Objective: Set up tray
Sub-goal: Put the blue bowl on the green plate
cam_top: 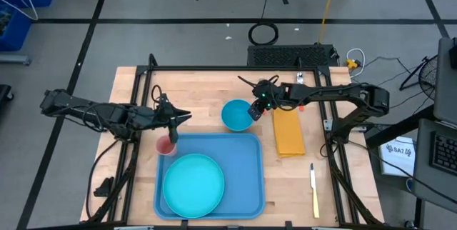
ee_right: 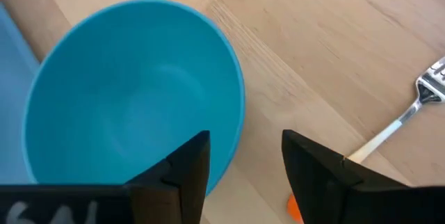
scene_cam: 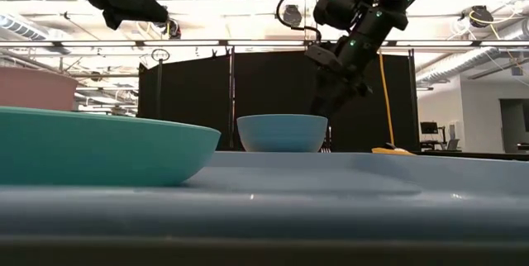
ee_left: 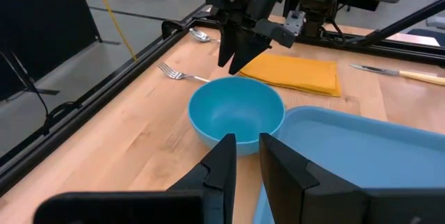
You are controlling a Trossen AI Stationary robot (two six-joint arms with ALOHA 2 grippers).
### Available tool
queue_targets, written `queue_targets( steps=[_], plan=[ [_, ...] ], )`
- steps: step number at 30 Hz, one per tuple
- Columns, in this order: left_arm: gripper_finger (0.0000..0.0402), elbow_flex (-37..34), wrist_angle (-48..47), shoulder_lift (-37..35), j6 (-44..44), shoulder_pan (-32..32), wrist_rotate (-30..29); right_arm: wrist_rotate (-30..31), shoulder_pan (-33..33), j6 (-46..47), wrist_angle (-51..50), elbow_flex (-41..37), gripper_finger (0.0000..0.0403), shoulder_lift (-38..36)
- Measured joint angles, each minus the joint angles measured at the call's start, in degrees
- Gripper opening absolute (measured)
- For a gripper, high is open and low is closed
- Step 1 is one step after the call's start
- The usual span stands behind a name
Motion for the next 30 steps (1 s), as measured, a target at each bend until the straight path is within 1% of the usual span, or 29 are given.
queue_targets(
  steps=[10, 16, 23, 25, 26, 27, 29, 30],
  plan=[
    [0.0067, 0.00, -0.49, 0.00, -0.07, 0.00, 0.00, -0.04, 1.21, 0.84, 0.03, 0.00, 0.0168, 0.51],
    [0.0067, 0.02, -0.72, 0.00, -0.43, 0.00, 0.00, -0.07, 1.92, 1.03, 0.53, 0.00, 0.0168, 4.35],
    [0.0067, 0.02, -0.83, 0.00, -0.45, 0.00, 0.00, -0.01, 1.92, 1.43, 3.99, -0.02, 0.0160, 7.56],
    [0.0067, 0.02, -0.91, 0.00, -0.48, 0.00, 0.00, 0.00, 1.92, 1.30, 4.60, -0.02, 0.0141, 7.69],
    [0.0067, 0.02, -0.91, 0.00, -0.48, 0.00, 0.00, 0.00, 1.92, 1.04, 4.80, -0.02, 0.0124, 7.67],
    [0.0067, 0.02, -0.90, 0.00, -0.50, 0.00, 0.00, 0.01, 1.92, 0.55, 5.09, -0.02, 0.0102, 7.67],
    [0.0067, 0.02, -0.92, 0.00, -0.50, 0.00, 0.00, 0.15, 1.92, -1.00, 5.85, -0.02, 0.0042, 7.67],
    [0.0067, 0.02, -0.90, 0.00, -0.50, 0.00, 0.00, 0.13, 1.92, -2.25, 6.60, -0.02, 0.0021, 7.67]
  ],
)
